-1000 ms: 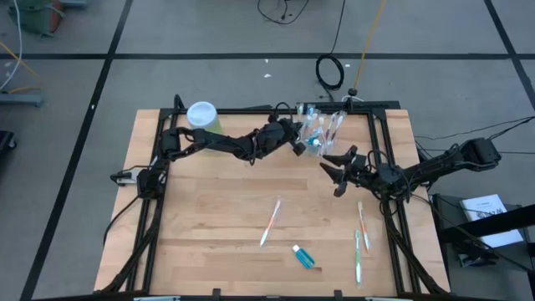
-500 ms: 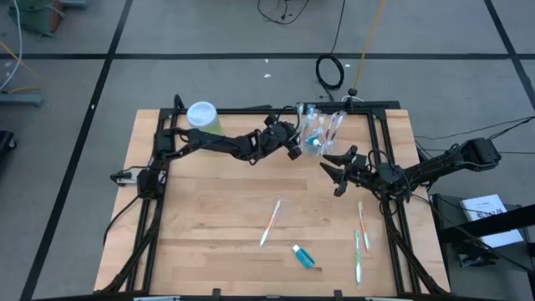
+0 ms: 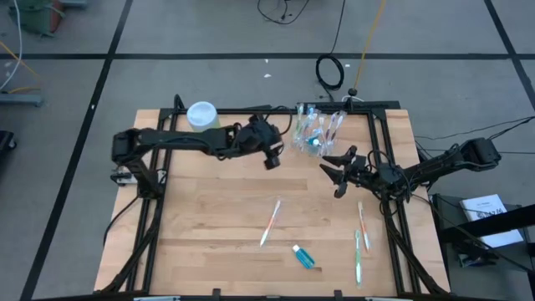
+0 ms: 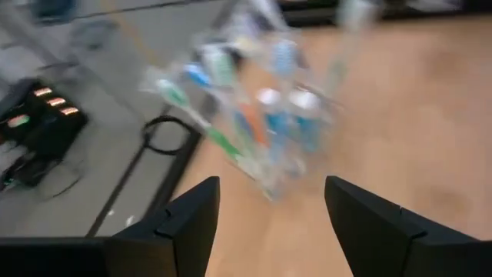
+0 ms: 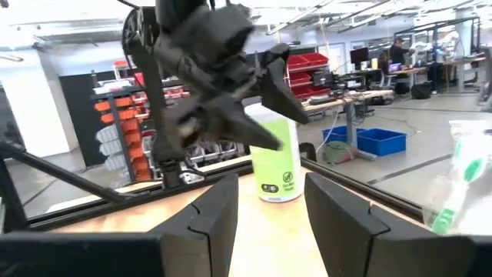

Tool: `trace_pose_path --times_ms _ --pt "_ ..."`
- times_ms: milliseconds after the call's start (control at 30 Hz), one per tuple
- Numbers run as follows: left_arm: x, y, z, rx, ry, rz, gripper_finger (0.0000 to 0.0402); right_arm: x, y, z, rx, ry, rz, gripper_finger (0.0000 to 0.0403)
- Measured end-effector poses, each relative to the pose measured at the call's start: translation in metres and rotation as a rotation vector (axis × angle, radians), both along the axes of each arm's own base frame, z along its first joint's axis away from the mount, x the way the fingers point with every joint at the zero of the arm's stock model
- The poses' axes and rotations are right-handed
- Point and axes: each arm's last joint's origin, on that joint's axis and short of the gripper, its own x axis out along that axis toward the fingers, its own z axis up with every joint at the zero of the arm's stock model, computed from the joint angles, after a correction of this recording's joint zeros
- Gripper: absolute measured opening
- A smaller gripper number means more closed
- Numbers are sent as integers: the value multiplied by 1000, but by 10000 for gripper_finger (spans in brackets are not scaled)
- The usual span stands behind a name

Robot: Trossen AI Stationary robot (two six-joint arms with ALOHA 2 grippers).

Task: Pick & Place toothbrushing station
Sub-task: Put the blue mouthwash into the transparent organizer

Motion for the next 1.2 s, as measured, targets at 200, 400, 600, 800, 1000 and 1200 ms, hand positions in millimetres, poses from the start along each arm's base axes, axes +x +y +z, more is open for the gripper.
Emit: trace_pose_path --times_ms 200,400,600,800,1000,1200 --pt "-8 -36 7 -175 44 -381 241 3 1 4 2 -6 3 141" --pt "4 -90 -29 -298 57 -820 241 3 1 2 22 2 2 141" --pt "24 -145 -83 -292 28 -981 241 4 -1 -2 -33 64 -20 141" --pt "45 -178 -126 -296 -88 -1044 241 5 -2 -4 27 60 -17 141" --pt "57 -183 -156 -402 -167 -988 241 5 -2 -9 112 69 -5 141" --pt "56 -202 -192 -465 -156 -993 241 5 -2 -14 121 119 -3 141"
